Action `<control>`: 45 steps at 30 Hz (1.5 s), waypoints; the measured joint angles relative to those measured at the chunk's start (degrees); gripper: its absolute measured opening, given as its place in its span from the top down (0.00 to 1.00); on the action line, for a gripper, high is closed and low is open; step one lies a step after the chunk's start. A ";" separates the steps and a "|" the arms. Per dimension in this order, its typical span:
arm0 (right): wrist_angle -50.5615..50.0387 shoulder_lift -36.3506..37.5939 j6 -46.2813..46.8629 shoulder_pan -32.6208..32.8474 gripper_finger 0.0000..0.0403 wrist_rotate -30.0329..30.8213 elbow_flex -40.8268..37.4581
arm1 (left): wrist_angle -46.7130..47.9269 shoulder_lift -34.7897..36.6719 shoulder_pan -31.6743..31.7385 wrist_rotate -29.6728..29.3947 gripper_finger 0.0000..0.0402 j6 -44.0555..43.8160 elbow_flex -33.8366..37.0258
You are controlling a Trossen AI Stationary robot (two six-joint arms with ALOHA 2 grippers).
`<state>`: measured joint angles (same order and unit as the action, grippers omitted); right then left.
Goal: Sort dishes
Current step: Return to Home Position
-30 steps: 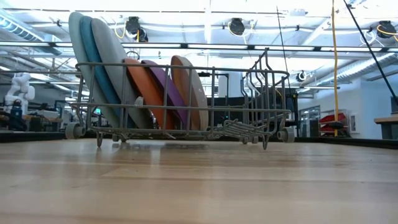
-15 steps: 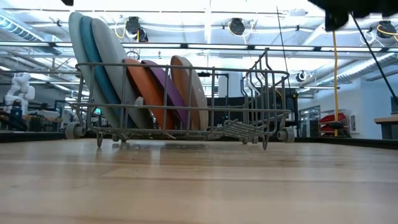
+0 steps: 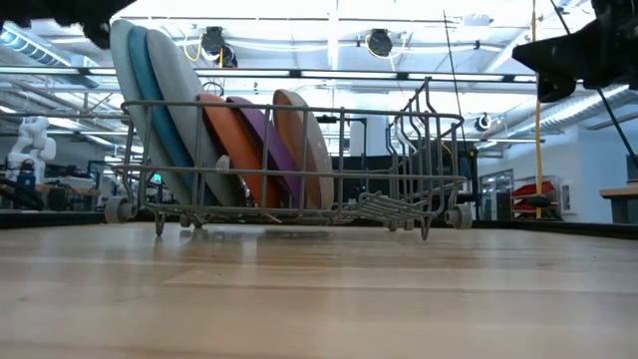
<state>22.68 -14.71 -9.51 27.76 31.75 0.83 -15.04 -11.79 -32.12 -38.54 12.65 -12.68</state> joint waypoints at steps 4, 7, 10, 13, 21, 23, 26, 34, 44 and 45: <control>-3.76 1.55 2.19 -0.02 1.00 0.08 -0.01 | -0.42 4.89 0.01 0.60 1.00 0.08 4.35; -6.00 1.72 4.10 -0.02 1.00 0.08 -0.01 | -1.33 8.11 -0.04 1.38 1.00 -0.11 7.03; -7.83 1.72 5.95 -0.02 1.00 0.10 -0.01 | -1.02 11.11 -0.02 2.72 1.00 0.65 8.83; -9.19 1.71 7.37 -0.02 1.00 0.10 -0.01 | -0.68 11.70 -0.02 3.52 1.00 1.93 9.90; -12.37 1.70 11.79 -0.04 1.00 1.58 -0.01 | 1.19 11.72 -0.02 3.49 1.00 1.83 10.55; -12.85 1.70 11.89 -0.04 1.00 1.50 -0.01 | 3.22 11.74 -0.02 2.92 1.00 1.07 10.55; -13.90 1.70 11.90 -0.04 1.00 1.50 -0.01 | 5.89 11.76 0.01 1.73 1.00 -0.83 10.65; -13.99 1.70 11.89 -0.04 1.00 1.36 -0.01 | 9.18 11.76 -0.01 1.38 1.00 -3.09 10.62; -13.99 1.70 11.89 -0.04 1.00 1.35 -0.01 | 16.47 11.39 0.01 0.72 1.00 -12.15 10.49; -13.99 1.70 11.88 -0.04 1.00 1.35 -0.01 | 16.48 11.39 0.01 0.72 1.00 -12.34 10.49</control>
<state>8.69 -13.02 2.37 27.73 33.10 0.82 1.45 -0.40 -32.12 -37.82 0.30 -2.20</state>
